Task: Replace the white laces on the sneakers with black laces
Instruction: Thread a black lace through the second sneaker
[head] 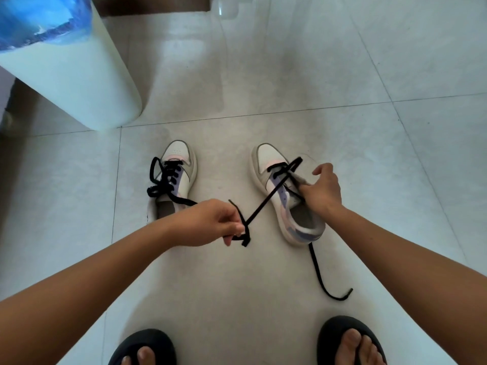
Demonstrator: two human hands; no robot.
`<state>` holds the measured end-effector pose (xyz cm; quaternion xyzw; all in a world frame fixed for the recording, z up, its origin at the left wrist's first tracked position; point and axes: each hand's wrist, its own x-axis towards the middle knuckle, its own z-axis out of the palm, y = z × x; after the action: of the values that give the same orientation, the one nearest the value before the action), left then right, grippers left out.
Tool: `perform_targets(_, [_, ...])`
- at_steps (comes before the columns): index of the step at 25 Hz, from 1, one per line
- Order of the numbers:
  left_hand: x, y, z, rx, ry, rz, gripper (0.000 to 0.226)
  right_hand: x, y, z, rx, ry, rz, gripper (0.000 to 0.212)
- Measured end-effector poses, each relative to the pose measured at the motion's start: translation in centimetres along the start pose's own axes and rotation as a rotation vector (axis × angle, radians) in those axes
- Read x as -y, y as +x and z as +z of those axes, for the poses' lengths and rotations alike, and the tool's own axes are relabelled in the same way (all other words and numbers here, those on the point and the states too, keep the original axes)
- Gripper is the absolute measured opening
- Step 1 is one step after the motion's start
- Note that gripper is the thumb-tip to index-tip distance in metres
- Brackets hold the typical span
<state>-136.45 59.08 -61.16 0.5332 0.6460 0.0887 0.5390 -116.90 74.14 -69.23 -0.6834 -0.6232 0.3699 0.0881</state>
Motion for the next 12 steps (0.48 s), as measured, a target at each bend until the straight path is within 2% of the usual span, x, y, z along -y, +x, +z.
perform_targets(4, [0.1,-1.6,-0.1,0.239,0.081,0.001,0.018,-0.2,-0.6,0.2,0.003,-0.119,-0.073,0.024])
perform_targets(7, [-0.2,-2.9,0.4,0.450,-0.019,-0.023,0.016,-0.1,-0.9,0.2,-0.010,-0.237,-0.125,0.019])
perform_targets(12, [0.2,-4.2,0.3,0.733,-0.080,-0.064,0.012,0.6,-1.2,0.4,-0.009,-0.244,-0.099,0.024])
